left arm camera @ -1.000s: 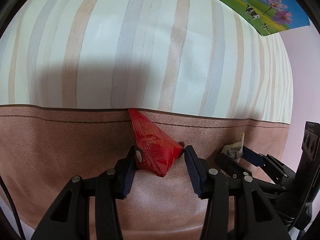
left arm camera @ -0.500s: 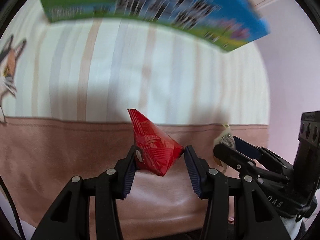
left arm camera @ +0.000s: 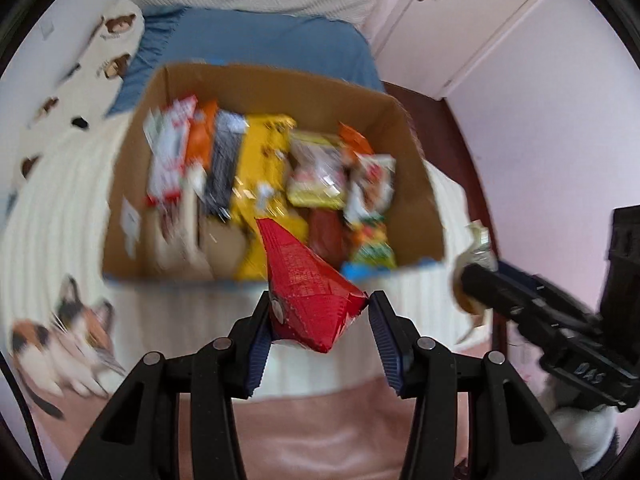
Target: Organize snacks
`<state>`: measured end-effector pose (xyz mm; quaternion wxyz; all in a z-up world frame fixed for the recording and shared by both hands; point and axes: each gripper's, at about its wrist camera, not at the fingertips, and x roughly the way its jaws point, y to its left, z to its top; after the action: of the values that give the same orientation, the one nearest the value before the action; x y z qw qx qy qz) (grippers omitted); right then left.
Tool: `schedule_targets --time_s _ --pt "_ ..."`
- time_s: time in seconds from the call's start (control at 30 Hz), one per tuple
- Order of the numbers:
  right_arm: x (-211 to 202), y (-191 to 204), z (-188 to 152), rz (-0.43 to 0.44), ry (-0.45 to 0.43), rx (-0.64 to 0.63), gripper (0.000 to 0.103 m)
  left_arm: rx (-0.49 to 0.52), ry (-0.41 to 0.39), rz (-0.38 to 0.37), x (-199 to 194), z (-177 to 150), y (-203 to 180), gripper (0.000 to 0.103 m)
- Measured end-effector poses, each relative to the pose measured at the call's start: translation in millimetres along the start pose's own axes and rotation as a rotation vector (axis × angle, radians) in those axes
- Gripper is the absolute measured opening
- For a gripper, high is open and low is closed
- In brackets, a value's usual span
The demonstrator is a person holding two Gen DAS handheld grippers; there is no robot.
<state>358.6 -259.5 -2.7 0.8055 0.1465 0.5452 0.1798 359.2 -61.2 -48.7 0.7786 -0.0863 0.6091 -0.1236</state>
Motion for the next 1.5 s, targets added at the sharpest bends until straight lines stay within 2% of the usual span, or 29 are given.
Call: schedule_targets --time_s 0.13,0.23,0.33,0.47,0.5,0.53,0.57,0.6,0.63,0.67,0.8,0.87,1.0,1.13,1.33,1.5 --pt "24 -1 41 -0.021 0.018 -0.015 0.059 -0.018 0.035 0.044 17 35 21 0.044" --pt "48 1 58 -0.038 0.057 -0.018 0.059 -0.014 0.08 0.087 34 48 30 0.044" --pt "69 -4 68 -0.06 0.107 -0.02 0.059 -0.017 0.137 0.104 55 57 40 0.044" --pt "104 -15 62 -0.086 0.203 0.013 0.062 -0.033 0.247 0.136 89 60 51 0.045" --pt "111 -19 61 -0.099 0.225 0.021 0.071 -0.039 0.265 0.153 96 60 54 0.045" --pt "118 -22 61 -0.122 0.247 0.024 0.085 -0.043 0.274 0.159 102 60 58 0.049" --pt "121 -25 60 -0.145 0.256 0.029 0.09 -0.052 0.278 0.161 107 59 62 0.056" --pt "123 -27 60 -0.154 0.261 0.029 0.094 -0.059 0.276 0.159 108 59 64 0.063" --pt "124 -29 60 -0.164 0.264 0.03 0.094 -0.061 0.272 0.16 109 58 66 0.081" --pt "125 -30 60 -0.178 0.265 0.03 0.095 -0.055 0.267 0.178 109 58 66 0.093" --pt "123 -31 63 -0.252 0.251 -0.002 0.098 -0.038 0.239 0.215 104 58 66 0.094" --pt "120 -32 63 -0.281 0.239 -0.012 0.1 -0.048 0.223 0.223 99 59 68 0.099" --pt "115 -31 65 -0.363 0.221 -0.048 0.1 -0.045 0.185 0.235 88 62 66 0.099" --pt "111 -33 63 -0.378 0.217 -0.042 0.1 -0.037 0.129 0.26 73 65 60 0.099" --pt "101 -30 58 -0.373 0.192 -0.023 0.1 -0.034 0.093 0.256 59 64 53 0.102" --pt "75 -19 50 -0.355 0.134 -0.025 0.1 -0.029 0.004 0.267 32 55 40 0.102"
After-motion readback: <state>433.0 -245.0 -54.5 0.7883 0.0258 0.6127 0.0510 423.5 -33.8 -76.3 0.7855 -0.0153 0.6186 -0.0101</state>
